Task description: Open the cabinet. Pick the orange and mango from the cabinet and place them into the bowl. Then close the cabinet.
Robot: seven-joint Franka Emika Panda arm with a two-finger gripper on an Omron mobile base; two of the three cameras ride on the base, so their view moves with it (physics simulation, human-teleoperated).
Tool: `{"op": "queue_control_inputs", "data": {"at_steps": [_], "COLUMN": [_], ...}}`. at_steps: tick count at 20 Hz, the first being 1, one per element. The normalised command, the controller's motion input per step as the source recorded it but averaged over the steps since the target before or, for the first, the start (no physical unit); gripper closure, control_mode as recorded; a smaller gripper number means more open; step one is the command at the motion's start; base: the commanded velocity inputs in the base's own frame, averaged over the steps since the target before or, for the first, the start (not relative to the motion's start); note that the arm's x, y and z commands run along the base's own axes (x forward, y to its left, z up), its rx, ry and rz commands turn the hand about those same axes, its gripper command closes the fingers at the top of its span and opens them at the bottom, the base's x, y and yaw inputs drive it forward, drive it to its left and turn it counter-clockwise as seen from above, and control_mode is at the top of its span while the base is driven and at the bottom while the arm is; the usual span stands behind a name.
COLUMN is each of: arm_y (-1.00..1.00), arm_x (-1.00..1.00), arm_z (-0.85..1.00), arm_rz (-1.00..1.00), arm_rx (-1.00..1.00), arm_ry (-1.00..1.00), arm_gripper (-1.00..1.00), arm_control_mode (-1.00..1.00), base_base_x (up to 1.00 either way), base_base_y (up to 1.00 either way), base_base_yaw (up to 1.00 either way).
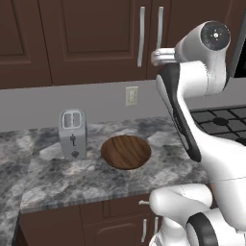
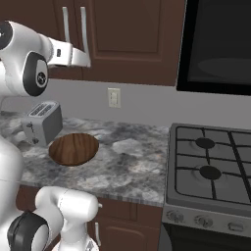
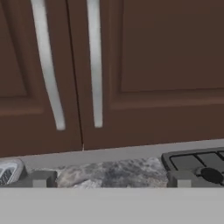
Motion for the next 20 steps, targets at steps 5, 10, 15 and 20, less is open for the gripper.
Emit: {"op": "queue_control_inputs", "data": {"at_steps": [5,10,15,20], "arm_y": [0.00,0.00,0.00,0.00], "arm_x": [0.18,0.36,0.25,0.31], "arm_z": [0.21,0.16,0.12,0.01], "arm_rz": [0.00,0.01,0.00,0.00], "arm_rx": [0.09,0.07,0.06,0.07], "arm_ry": [-0.05,-0.02,-0.01,0.00], "arm_gripper": [-1.00,-1.00,-1.00,-1.00], "arm_control_mode": [-1.00,-1.00,-1.00,-1.00], "base_base_x": [0.00,0.00,0.00,0.00], "base_base_y": [0.00,0.00,0.00,0.00], "base_base_yaw": [0.00,0.00,0.00,0.00]}}
